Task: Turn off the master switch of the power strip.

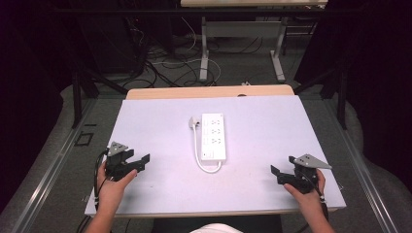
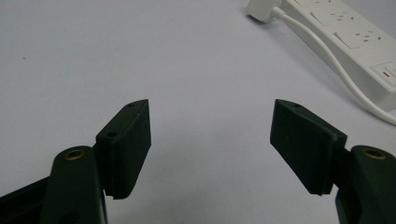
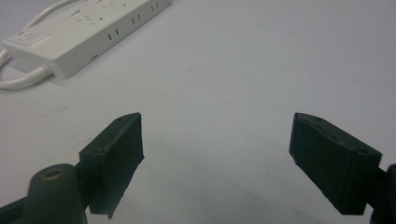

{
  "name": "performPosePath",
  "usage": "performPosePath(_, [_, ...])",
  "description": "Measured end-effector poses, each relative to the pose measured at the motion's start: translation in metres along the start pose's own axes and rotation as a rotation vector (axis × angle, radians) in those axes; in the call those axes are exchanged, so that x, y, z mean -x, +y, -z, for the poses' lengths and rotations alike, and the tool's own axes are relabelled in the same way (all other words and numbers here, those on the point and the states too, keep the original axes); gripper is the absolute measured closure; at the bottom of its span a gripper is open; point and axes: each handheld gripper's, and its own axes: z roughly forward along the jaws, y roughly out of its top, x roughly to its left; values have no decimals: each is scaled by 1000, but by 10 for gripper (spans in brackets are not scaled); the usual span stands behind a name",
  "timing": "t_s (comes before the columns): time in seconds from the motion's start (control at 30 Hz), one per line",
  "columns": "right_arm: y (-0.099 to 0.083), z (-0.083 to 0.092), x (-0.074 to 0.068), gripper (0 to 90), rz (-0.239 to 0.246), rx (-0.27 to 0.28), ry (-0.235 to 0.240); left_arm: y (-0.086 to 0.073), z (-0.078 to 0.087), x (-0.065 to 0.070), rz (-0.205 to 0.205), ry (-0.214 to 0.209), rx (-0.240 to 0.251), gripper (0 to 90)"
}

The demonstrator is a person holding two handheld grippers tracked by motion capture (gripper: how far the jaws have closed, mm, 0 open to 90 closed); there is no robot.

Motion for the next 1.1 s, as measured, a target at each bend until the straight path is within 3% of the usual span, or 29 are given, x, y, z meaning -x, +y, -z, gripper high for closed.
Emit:
performPosePath(0.07, [0,0,0,171,1,0,0,-3,0,-1,23,-12,0,278])
performPosePath(0.33, [0,0,0,171,0,0,-5,-12,-4,-3,45,-19,5,174])
performPosePath(0.5, [0,-1,0,171,4,-1,0,-17,-7,-4,49,-14,-3,149])
performPosePath(0.77, [0,0,1,171,10,-8,1,-24,-13,-3,39,-22,-11,2])
performPosePath(1.1, [0,0,1,171,13,-4,0,-26,-12,-3,66,-35,17,3])
